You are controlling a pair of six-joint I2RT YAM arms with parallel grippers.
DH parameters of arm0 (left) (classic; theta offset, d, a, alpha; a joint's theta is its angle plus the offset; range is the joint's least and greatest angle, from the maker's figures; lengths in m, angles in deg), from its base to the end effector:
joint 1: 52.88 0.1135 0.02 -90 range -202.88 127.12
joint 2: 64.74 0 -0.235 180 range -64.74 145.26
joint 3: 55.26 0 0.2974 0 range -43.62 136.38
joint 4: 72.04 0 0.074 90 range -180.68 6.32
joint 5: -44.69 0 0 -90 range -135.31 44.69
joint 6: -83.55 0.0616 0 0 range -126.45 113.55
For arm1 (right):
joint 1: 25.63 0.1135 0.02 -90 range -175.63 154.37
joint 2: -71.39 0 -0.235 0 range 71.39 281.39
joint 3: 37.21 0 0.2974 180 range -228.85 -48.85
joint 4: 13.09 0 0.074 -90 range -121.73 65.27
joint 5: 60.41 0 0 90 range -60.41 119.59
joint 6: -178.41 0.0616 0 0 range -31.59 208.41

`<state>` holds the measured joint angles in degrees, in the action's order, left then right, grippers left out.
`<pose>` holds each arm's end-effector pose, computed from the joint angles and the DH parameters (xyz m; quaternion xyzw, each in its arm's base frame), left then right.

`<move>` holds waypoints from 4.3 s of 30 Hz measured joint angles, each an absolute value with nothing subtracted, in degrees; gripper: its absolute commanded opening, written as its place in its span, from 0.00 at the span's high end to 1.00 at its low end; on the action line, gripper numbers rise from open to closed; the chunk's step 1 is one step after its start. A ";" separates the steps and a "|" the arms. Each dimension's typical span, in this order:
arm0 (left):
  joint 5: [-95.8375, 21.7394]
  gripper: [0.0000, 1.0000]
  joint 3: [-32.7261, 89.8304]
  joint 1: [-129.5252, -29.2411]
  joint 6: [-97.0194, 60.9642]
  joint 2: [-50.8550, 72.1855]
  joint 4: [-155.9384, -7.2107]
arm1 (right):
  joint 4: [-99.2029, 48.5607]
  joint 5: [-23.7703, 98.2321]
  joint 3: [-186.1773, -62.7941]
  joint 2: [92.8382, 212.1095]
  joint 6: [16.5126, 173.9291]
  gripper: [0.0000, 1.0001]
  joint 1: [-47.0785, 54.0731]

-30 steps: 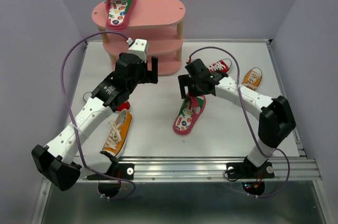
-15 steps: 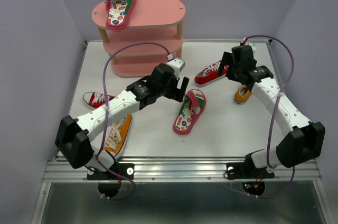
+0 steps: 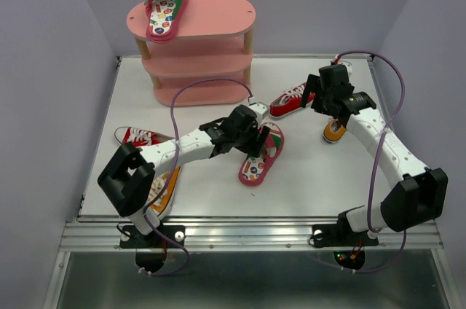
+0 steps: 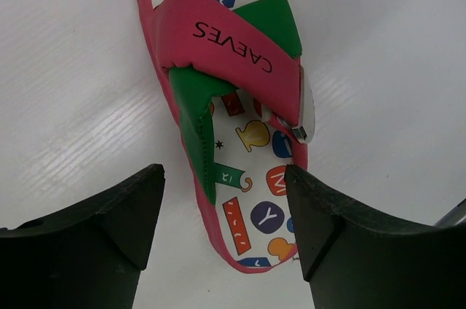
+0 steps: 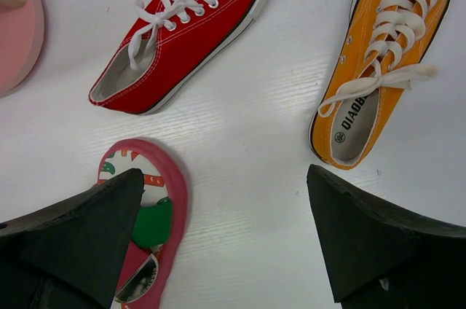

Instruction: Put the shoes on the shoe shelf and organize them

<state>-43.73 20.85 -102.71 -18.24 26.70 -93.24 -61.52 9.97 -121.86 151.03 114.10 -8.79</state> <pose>0.2707 -0.3233 0.1891 0.2969 0.8422 -0.2410 0.3800 0.3600 0.0874 0.2799 0.1370 0.8972 -0.0045 0.4198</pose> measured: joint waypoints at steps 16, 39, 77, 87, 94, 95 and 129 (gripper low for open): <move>-49.21 1.00 17.46 -102.82 -20.95 33.60 -86.14 | -61.54 10.15 -121.10 151.03 114.10 0.01 -8.79; -52.36 1.00 55.19 -95.62 -15.70 18.83 -111.12 | -61.43 10.45 -120.12 150.81 114.41 0.01 -8.79; -61.78 1.00 86.31 -75.78 -17.58 37.63 -102.88 | -61.13 12.51 -118.54 149.80 115.48 0.01 -8.79; -57.60 1.00 86.53 -71.52 -22.28 41.67 -102.18 | -61.13 12.51 -118.13 149.80 115.45 0.01 -8.79; -56.27 1.00 86.53 -71.56 -23.73 42.06 -100.80 | -61.15 12.62 -118.13 149.80 115.48 0.01 -8.79; -56.10 1.00 86.53 -71.56 -23.88 42.24 -100.54 | -61.13 12.62 -118.13 149.80 115.48 0.01 -8.79; -50.54 0.42 75.12 -71.65 -24.75 36.53 -91.01 | -61.15 13.14 -117.34 149.76 116.55 0.01 -8.79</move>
